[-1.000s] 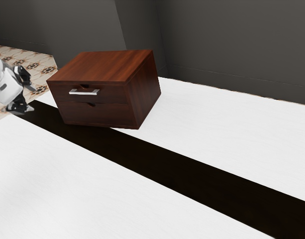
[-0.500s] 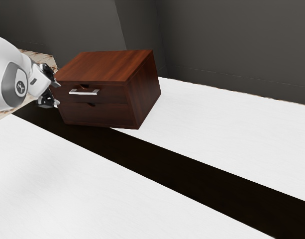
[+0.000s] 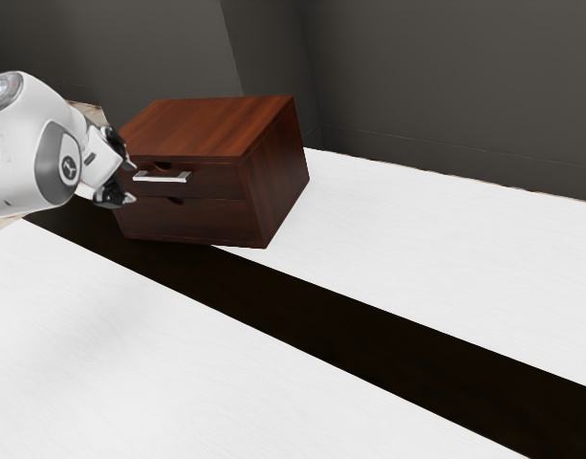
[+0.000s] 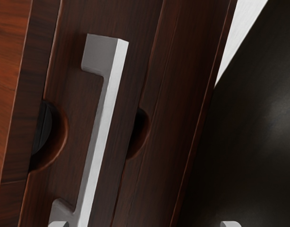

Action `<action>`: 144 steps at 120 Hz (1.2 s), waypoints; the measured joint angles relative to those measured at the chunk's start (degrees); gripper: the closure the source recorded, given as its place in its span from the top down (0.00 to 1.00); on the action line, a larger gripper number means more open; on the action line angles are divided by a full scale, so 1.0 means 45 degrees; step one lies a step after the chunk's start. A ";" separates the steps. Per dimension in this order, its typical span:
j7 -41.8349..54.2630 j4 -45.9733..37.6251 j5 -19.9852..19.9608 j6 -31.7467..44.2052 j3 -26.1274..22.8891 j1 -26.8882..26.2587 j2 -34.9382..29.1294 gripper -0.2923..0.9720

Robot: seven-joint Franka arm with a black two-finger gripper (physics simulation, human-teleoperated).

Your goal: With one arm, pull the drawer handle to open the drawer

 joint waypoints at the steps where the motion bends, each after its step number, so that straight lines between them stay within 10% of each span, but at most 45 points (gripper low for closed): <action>1: 0.0003 0.0020 -0.0011 0.0000 -0.0024 0.0026 0.0021 0.53; 45: 0.0104 0.1283 -0.0166 -0.0113 -0.3106 0.2907 0.1095 0.53; 144: 0.0252 0.2076 -0.0157 -0.0329 -0.4396 0.3913 0.1851 0.47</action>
